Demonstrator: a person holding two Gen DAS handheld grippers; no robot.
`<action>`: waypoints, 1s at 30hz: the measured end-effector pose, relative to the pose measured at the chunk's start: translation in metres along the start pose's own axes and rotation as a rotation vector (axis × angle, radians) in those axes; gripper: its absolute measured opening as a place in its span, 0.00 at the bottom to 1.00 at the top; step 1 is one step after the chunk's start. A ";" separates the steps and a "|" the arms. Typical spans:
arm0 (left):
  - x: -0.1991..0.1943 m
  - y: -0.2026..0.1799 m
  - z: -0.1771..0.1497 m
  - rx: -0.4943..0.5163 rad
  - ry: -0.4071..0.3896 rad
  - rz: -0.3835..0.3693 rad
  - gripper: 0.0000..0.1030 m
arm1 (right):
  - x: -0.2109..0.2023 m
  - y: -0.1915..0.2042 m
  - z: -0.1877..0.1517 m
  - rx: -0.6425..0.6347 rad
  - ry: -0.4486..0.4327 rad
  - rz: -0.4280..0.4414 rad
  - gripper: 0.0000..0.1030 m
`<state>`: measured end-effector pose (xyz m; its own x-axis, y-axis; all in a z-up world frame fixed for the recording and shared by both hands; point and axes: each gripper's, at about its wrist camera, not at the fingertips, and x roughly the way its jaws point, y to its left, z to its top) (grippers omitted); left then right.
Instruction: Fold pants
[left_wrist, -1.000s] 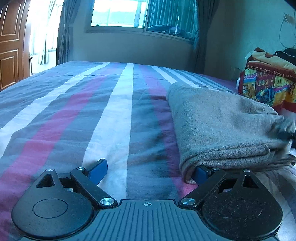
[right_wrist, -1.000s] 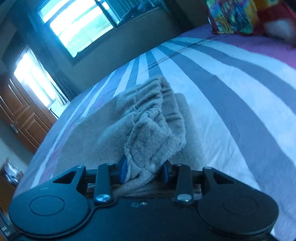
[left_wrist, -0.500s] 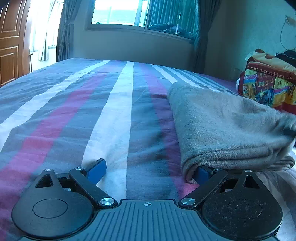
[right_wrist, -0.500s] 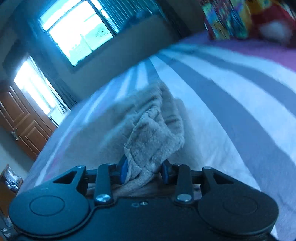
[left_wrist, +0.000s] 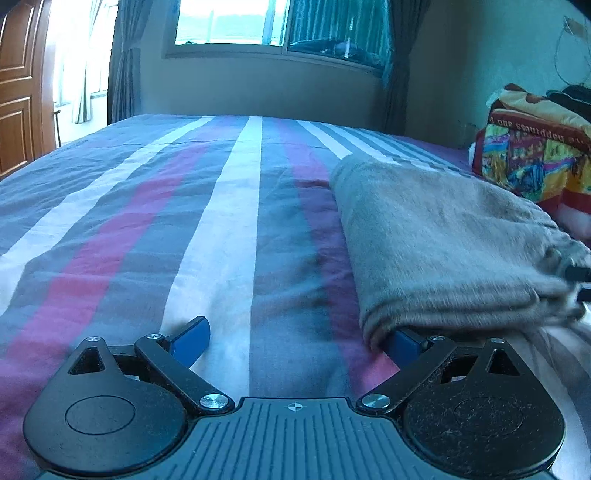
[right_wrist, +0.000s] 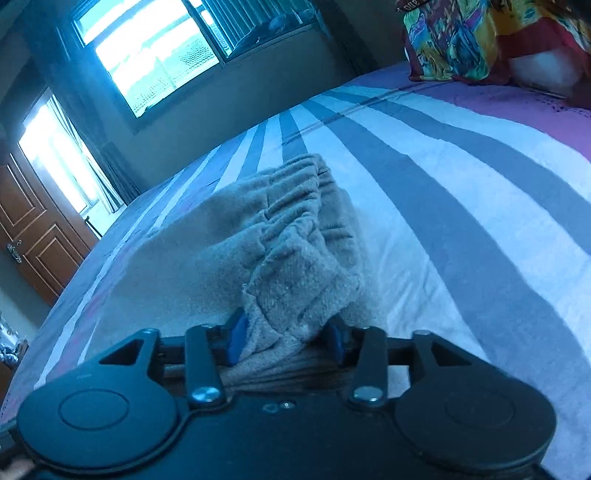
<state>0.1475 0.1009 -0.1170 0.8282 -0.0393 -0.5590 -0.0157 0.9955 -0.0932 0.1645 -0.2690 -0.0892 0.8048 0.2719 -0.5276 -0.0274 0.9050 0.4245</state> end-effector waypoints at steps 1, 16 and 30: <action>-0.006 0.001 -0.003 0.013 -0.002 0.005 0.95 | -0.007 0.000 0.002 -0.015 -0.019 -0.017 0.58; 0.057 -0.016 0.055 -0.012 0.068 -0.085 0.83 | 0.062 0.061 0.030 -0.689 0.044 -0.215 0.13; 0.139 -0.040 0.130 0.089 0.136 -0.121 0.90 | 0.113 0.049 0.086 -0.633 0.085 -0.179 0.27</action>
<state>0.3361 0.0664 -0.0843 0.7379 -0.1643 -0.6546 0.1339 0.9863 -0.0967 0.3053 -0.2219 -0.0641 0.7806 0.1005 -0.6170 -0.2610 0.9492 -0.1756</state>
